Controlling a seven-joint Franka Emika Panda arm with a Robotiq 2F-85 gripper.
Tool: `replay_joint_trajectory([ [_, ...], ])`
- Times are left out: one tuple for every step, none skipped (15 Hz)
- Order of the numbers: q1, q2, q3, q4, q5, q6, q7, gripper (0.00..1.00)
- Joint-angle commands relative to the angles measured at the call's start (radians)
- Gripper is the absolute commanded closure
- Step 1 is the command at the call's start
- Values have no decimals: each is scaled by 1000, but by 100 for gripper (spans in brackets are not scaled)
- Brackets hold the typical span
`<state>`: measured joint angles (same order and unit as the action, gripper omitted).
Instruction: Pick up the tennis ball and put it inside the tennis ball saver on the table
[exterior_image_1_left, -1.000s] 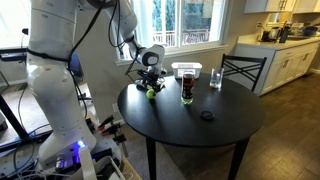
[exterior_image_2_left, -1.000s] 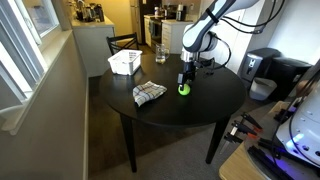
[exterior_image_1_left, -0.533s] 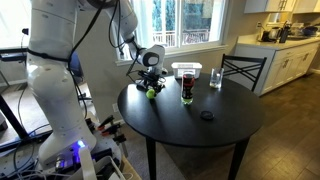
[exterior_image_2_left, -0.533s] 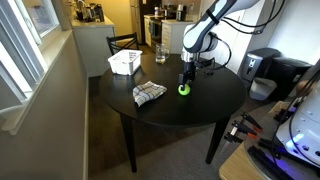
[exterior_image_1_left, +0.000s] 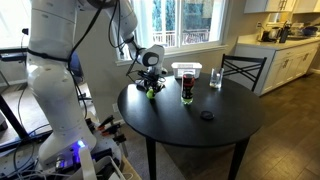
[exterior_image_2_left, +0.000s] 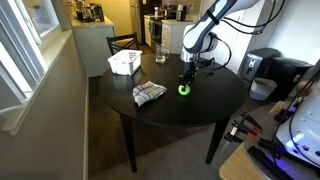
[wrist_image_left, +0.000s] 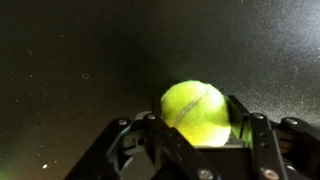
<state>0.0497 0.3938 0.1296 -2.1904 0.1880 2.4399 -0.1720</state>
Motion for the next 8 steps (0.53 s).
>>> replay_joint_trajectory([
  [5,-97,18,-88,-22,14,-20,61],
  [12,-126,20,-108,-30,16,-18,61],
  [14,-160,27,-128,-33,11,-23,61],
  [20,-193,29,-149,-41,13,-21,61],
  [26,-224,30,-164,-51,10,-17,61],
  [34,-256,27,-180,-67,6,-8,61],
  [41,-283,24,-193,-86,3,0,61],
  [47,-311,21,-205,-102,-2,6,61],
])
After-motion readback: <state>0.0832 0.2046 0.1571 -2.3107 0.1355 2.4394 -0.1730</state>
